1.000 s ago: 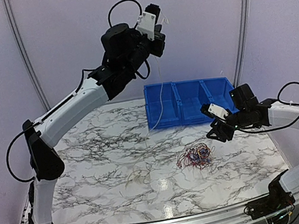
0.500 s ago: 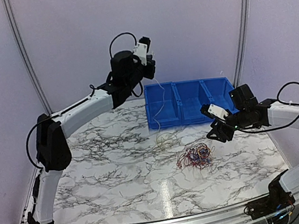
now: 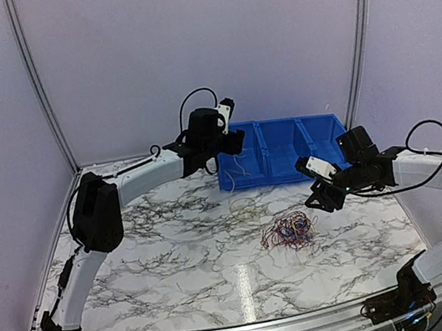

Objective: Untangle the cables

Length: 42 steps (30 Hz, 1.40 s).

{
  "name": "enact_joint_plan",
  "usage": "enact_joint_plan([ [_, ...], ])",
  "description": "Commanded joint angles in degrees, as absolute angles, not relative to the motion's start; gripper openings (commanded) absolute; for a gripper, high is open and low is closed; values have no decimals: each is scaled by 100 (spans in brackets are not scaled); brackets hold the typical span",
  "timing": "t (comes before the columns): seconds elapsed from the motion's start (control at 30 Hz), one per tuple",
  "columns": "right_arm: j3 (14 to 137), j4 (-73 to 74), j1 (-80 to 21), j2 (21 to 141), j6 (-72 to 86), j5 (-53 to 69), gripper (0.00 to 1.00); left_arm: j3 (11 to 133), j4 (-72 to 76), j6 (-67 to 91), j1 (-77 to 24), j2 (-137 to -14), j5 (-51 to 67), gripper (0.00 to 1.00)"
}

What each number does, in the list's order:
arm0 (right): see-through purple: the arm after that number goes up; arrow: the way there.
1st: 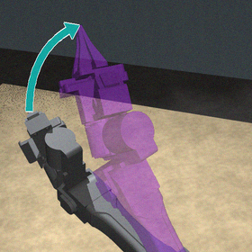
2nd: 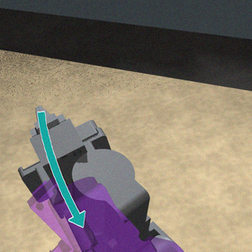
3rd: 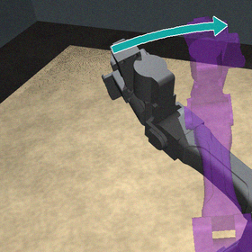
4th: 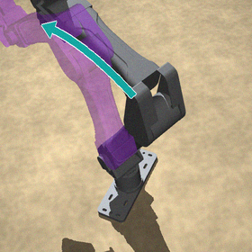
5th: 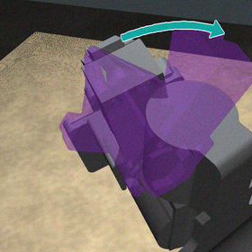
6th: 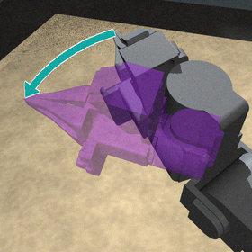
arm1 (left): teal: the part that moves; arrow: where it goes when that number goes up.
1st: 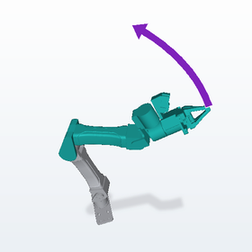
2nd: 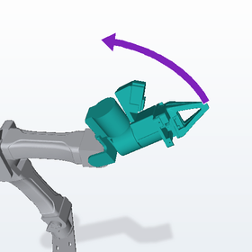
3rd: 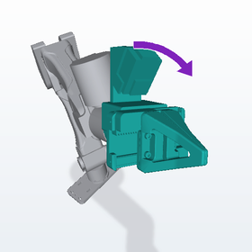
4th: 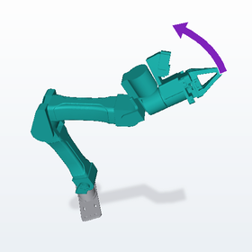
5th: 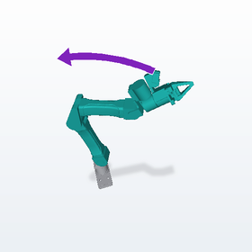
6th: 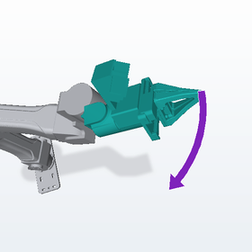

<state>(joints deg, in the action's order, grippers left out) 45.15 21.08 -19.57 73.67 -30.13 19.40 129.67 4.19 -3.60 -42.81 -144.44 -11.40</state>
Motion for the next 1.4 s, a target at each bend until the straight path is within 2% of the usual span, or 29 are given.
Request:
enact_joint_plan([
  [0.0, 4575, 2186, -1900, 7417, -3060, 2020, 56, 12142, 279, 403, -4234, -13427, -1144, 80],
  [0.2, 4594, 2220, -1901, 7491, -3099, 2072, 56, 9666, 899, 1896, -4364, -12033, -1225, 78],
  [0.3, 4610, 2236, -1902, 7522, -3103, 2096, 56, 9004, 931, 2379, -4549, -11727, -1273, 76],
  [0.47, 4628, 2263, -1907, 7540, -3108, 2147, 56, 8467, 720, 3354, -4730, -11632, -1326, 70],
  [0.6, 4634, 2287, -1900, 7575, -3142, 2151, 56, 8011, 1054, 4017, -4737, -11713, -1150, 56],
  [0.9, 4648, 2328, -1907, 7596, -3180, 2208, 56, 8211, 1282, 4257, -4782, -12404, -501, 54],
  [1.0, 4645, 2338, -1907, 7594, -3178, 2209, 56, 8239, 1283, 4384, -4781, -12537, -561, 50],
  [1.07, 4644, 2338, -1903, 7577, -3181, 2222, 56, 8259, 1283, 4447, -4784, -12608, -523, 43],
  [1.13, 4649, 2345, -1906, 7576, -3174, 2216, 56, 8299, 1296, 4488, -4788, -12661, -459, 29],
  [1.23, 4639, 2343, -1907, 7576, -3186, 2221, 56, 8353, 1387, 4442, -4794, -12674, -366, 14],
  [1.37, 4637, 2340, -1907, 7594, -3186, 2209, 56, 8496, 1506, 4196, -4793, -12617, -294, 1],
])
